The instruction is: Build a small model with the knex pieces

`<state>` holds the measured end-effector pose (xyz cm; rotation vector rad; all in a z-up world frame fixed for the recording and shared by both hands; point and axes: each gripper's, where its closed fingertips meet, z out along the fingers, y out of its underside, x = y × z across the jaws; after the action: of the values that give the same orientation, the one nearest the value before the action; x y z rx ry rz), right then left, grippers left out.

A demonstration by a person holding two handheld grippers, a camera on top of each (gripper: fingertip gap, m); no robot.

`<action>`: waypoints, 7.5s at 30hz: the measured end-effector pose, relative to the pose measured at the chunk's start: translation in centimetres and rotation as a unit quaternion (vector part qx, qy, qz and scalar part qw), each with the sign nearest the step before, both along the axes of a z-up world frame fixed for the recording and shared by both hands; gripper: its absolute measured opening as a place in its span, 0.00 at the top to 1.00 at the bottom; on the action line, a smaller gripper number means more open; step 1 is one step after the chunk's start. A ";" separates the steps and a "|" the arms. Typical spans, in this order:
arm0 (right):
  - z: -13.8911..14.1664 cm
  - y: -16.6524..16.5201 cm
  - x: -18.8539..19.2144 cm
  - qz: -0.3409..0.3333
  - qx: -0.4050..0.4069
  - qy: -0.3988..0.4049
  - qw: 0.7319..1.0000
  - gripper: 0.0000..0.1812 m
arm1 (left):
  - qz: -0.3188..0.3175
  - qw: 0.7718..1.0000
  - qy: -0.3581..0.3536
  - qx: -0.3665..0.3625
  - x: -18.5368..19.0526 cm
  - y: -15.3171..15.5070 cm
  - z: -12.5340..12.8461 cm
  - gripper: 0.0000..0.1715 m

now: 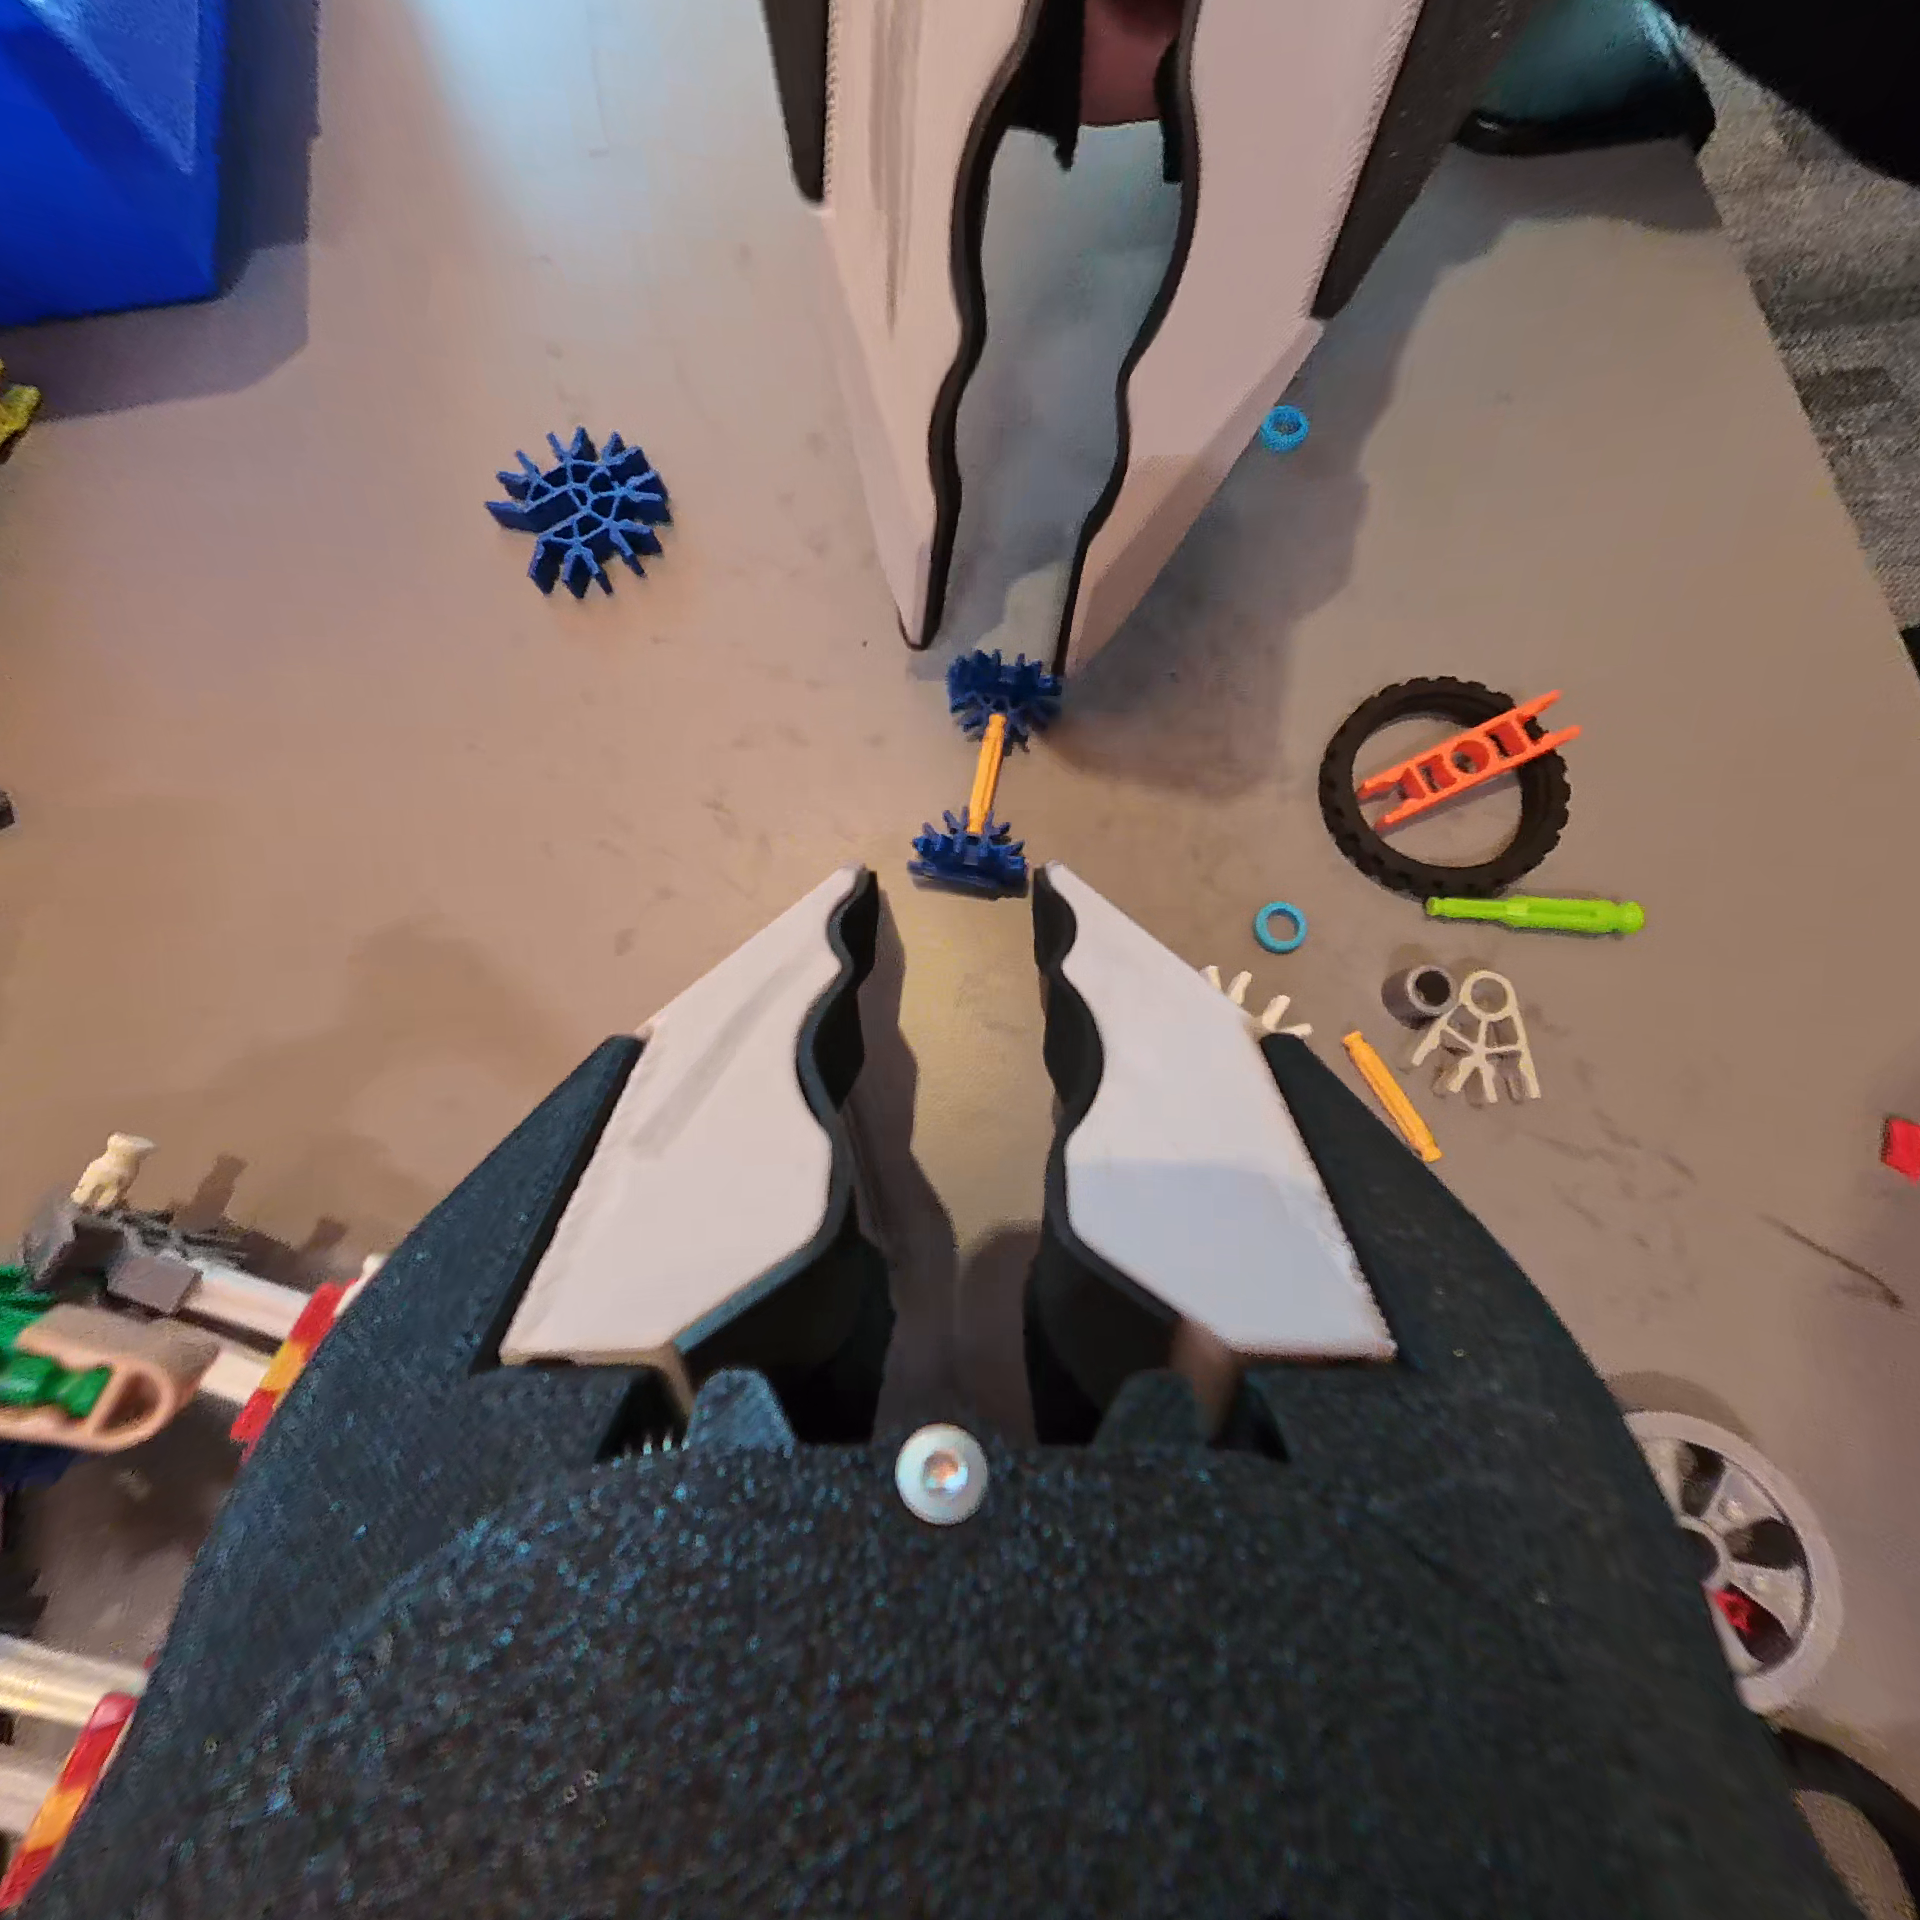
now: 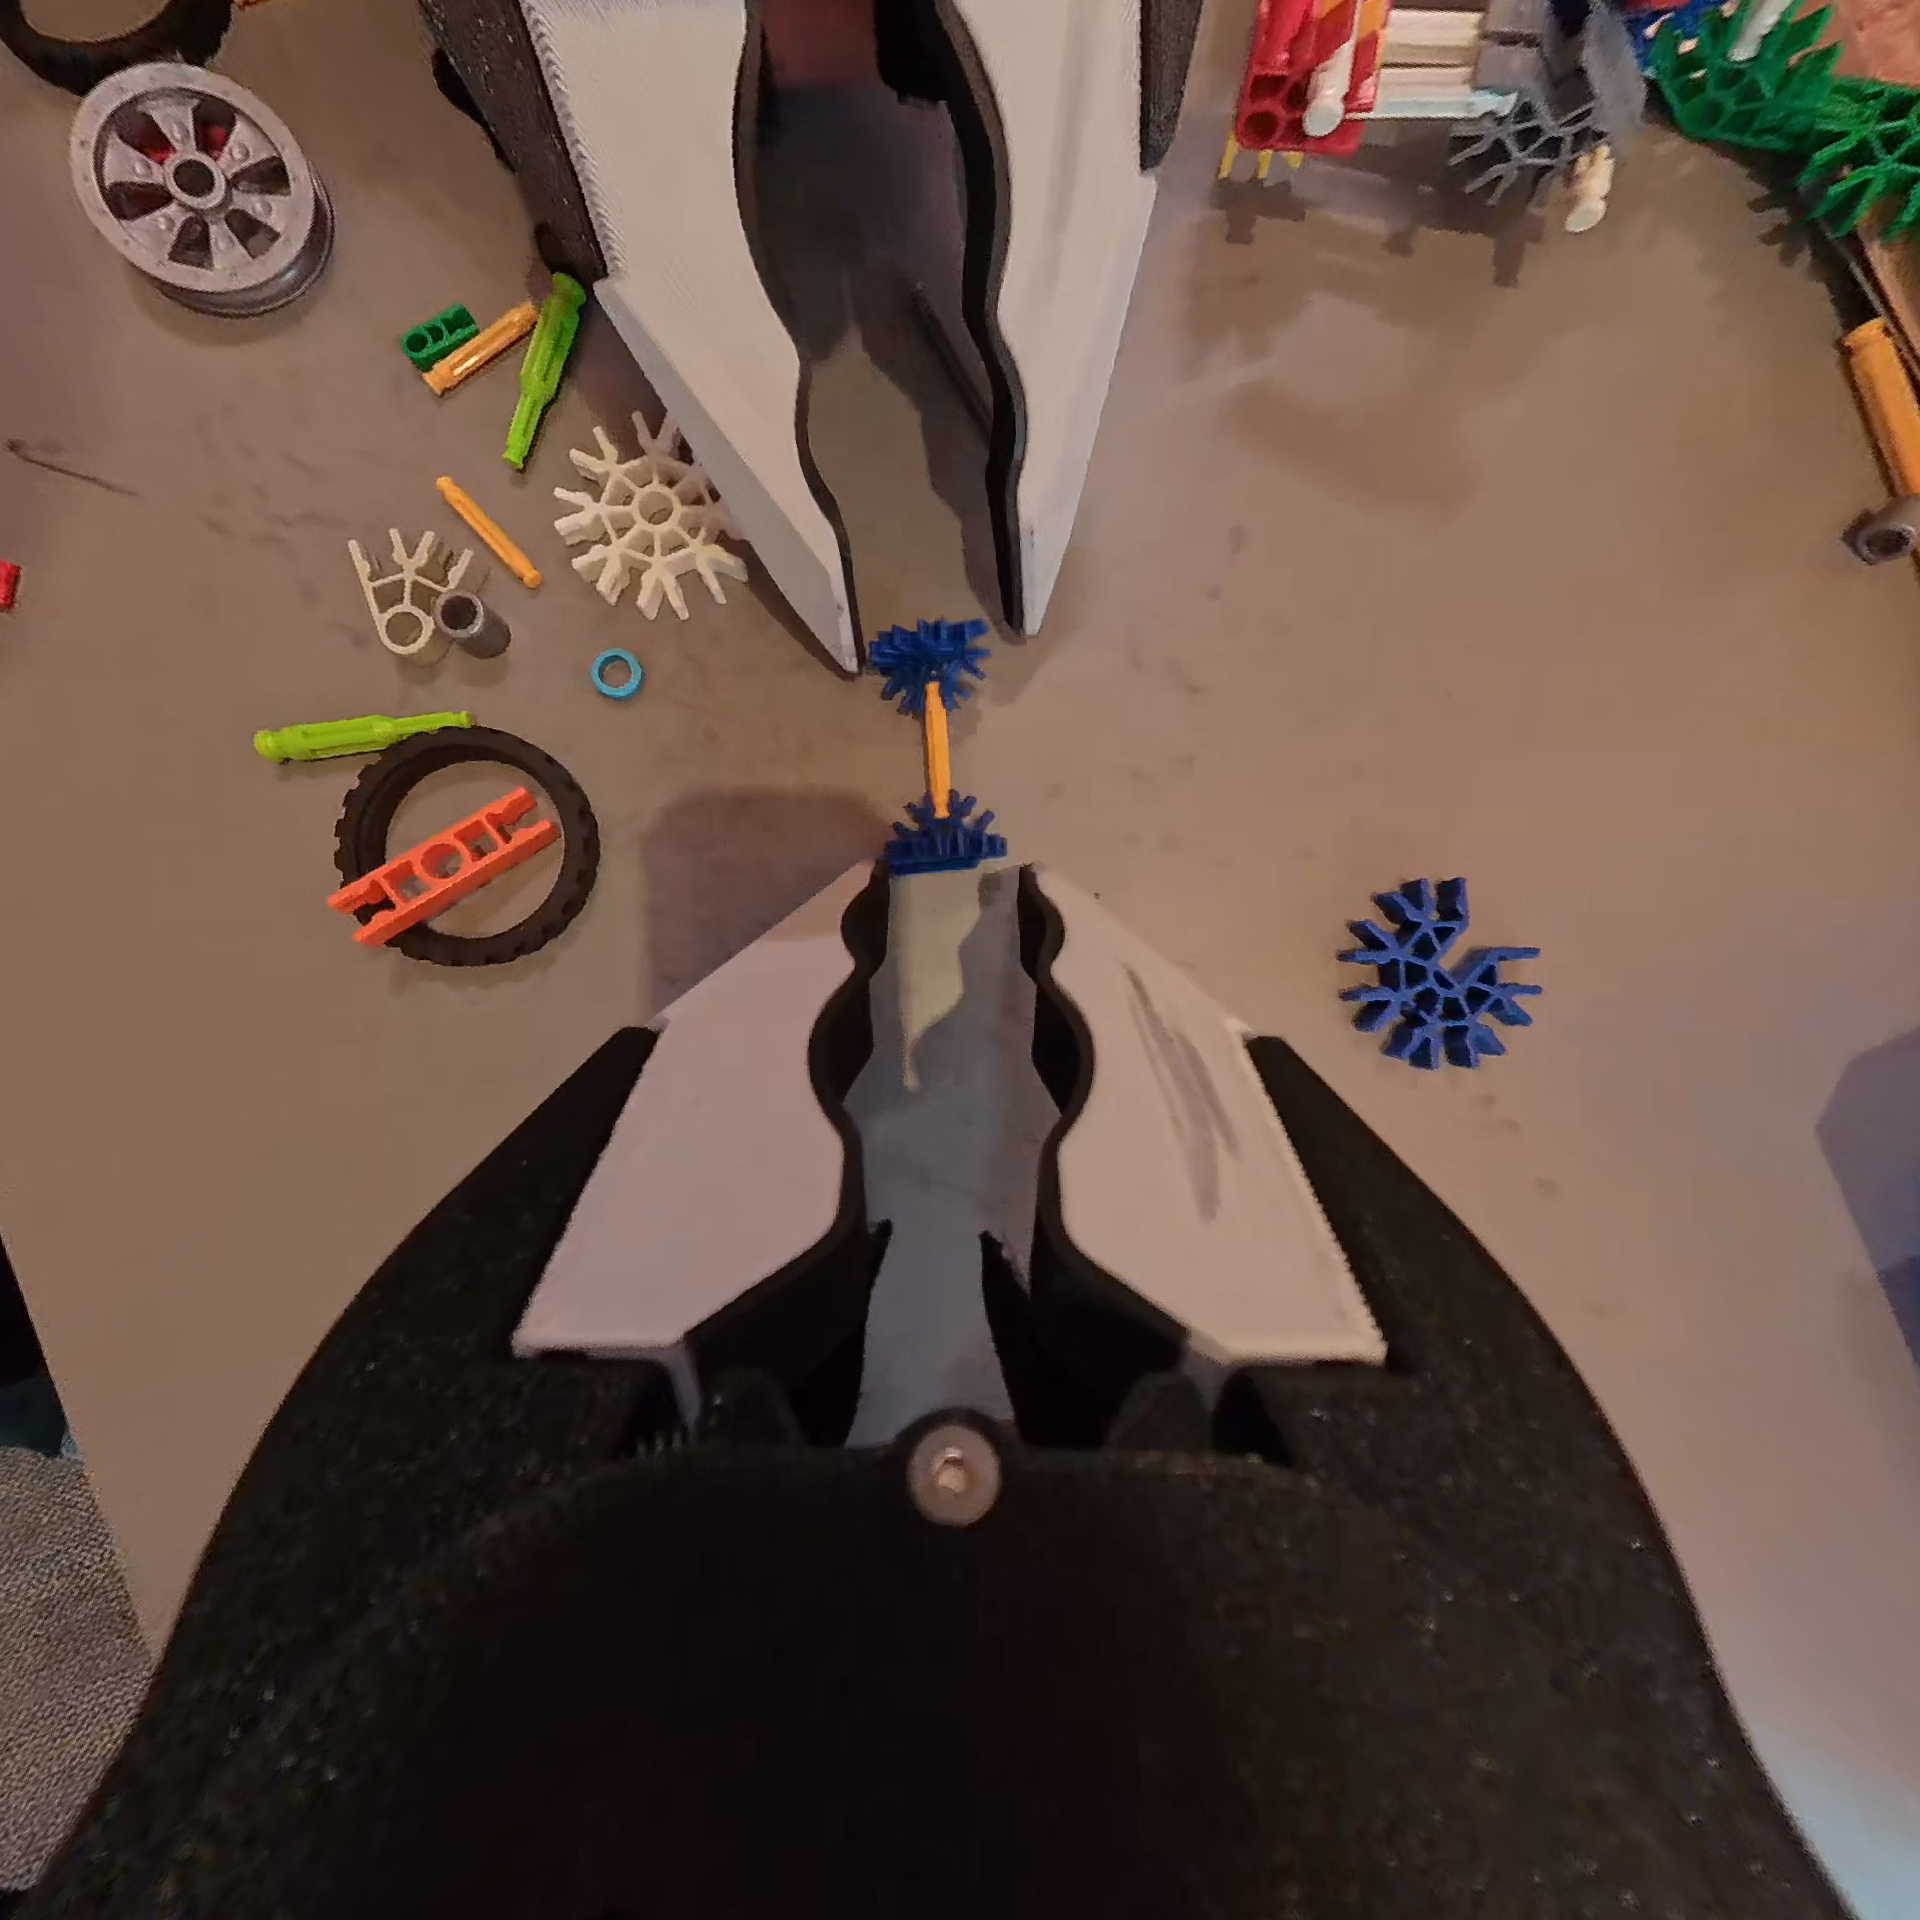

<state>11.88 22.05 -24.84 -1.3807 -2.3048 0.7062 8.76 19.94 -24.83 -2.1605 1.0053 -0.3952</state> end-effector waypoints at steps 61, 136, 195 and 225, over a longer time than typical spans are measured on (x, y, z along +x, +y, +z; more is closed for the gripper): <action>-0.2 0.6 -1.8 0.026 -0.039 0.074 0.996 0.87 | 0.049 0.994 0.053 0.077 -2.5 2.7 0.1 0.91; 0.6 1.8 -2.8 0.010 -0.026 0.121 0.992 0.91 | -0.051 0.992 0.108 -0.043 -1.6 -11.4 0.7 0.92; 3.5 -1.3 -4.1 0.066 0.040 0.210 0.975 0.99 | -0.044 0.982 0.179 0.037 -0.4 0.6 3.9 0.98; 4.8 -0.1 -4.2 0.033 0.006 0.241 0.970 0.95 | -0.033 0.991 0.121 0.055 -0.5 1.9 5.2 0.98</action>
<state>7.73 21.91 -20.03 -0.9925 -1.9667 0.9281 8.24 21.79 -19.59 -2.1138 1.2050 -0.1062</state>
